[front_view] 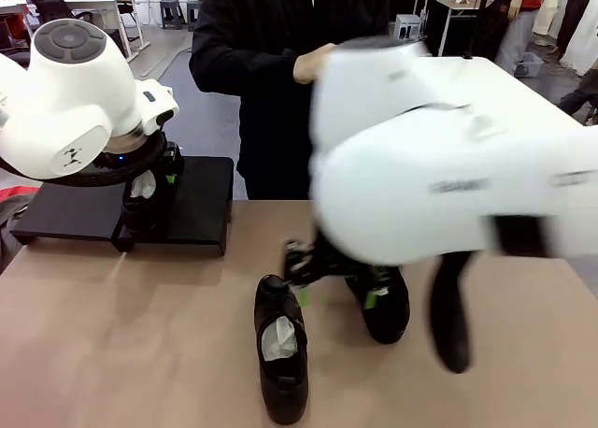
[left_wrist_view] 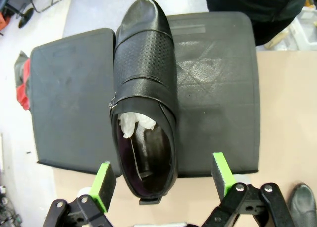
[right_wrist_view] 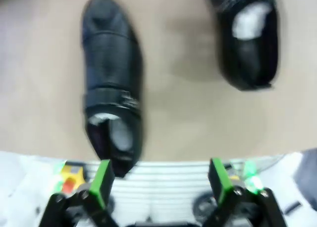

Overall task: Organize the shoes by placing them on the stand.
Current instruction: Place the Shoe from the middle of the table onto the Shoes Stand.

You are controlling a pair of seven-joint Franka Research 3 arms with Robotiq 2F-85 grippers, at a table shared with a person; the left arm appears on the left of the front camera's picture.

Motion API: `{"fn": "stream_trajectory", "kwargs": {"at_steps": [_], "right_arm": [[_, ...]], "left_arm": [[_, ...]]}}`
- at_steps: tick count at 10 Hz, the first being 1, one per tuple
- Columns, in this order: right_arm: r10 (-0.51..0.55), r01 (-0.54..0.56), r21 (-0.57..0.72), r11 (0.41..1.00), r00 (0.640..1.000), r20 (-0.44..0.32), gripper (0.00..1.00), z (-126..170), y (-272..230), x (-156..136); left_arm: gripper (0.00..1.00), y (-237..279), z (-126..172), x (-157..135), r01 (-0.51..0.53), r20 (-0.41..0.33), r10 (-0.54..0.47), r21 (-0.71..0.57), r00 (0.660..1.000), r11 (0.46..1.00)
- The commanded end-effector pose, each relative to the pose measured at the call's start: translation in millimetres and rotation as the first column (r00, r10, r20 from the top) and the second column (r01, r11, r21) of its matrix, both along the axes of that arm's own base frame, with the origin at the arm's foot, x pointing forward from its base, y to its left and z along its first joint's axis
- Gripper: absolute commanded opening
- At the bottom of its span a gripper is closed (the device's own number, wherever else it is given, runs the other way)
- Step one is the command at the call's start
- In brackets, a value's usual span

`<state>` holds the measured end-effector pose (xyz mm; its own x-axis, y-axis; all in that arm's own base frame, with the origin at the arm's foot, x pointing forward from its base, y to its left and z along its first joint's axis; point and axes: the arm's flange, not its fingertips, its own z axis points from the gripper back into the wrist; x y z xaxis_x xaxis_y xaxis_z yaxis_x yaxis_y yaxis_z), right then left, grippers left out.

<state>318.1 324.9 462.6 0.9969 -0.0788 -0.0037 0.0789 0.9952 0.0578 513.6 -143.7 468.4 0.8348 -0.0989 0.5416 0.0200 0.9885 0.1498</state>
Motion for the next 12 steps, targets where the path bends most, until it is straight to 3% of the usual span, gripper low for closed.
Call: {"fn": "stream_trajectory", "kwargs": {"at_steps": [1,3,4,5,6,7,8,9,11,12], "right_arm": [[-0.026,0.027,0.009,1.000,0.999,-0.031,1.00,1.1,-79.1,-9.9],[-0.108,0.108,0.006,0.994,0.992,-0.059,1.00,-5.5,-132.8,-1.9],[-0.195,0.197,0.025,0.980,0.979,-0.055,1.00,-8.0,-157.6,0.4],[-0.375,0.377,0.080,0.923,0.926,-0.038,1.00,-7.3,-169.1,-0.3],[-0.150,0.150,-0.014,0.989,0.988,-0.047,1.00,-5.1,-149.0,-2.7],[-0.150,0.150,-0.014,0.989,0.988,-0.047,1.00,-5.1,-149.0,-2.7],[-0.245,0.245,0.004,0.969,0.968,-0.054,1.00,-9.7,-173.5,2.5],[-0.243,0.240,-0.049,0.969,0.967,-0.070,1.00,-15.0,-173.7,13.4],[-0.387,0.386,-0.032,0.922,0.917,-0.096,1.00,-5.7,-253.8,30.7],[-0.412,0.410,-0.045,0.911,0.906,-0.093,1.00,-3.3,-273.9,32.1]], "left_arm": [[1.00,-0.1,0.0,0.0,0.000,0.000,0.000,0.000,1.000,1.000],[1.00,-34.2,22.1,-58.5,-0.080,-0.026,0.079,-0.060,0.997,0.995],[1.00,-54.1,24.8,-87.7,-0.079,-0.122,0.066,-0.107,0.990,0.991],[1.00,-61.1,27.6,-101.5,-0.093,-0.109,0.081,-0.102,0.991,0.991],[1.00,-35.9,38.5,-78.6,-0.206,0.106,0.214,-0.084,0.971,0.975],[1.00,-59.9,19.1,-82.6,-0.051,-0.094,0.043,-0.078,0.995,0.996],[1.00,-59.9,19.1,-82.6,-0.051,-0.094,0.043,-0.078,0.995,0.996],[1.00,-58.7,35.7,-96.6,-0.108,-0.042,0.104,-0.093,0.994,0.990],[1.00,-82.7,25.0,-154.7,-0.076,-0.238,0.047,-0.114,0.970,0.991],[1.00,-77.7,31.0,-172.5,-0.102,-0.279,0.059,-0.142,0.959,0.985]]}}
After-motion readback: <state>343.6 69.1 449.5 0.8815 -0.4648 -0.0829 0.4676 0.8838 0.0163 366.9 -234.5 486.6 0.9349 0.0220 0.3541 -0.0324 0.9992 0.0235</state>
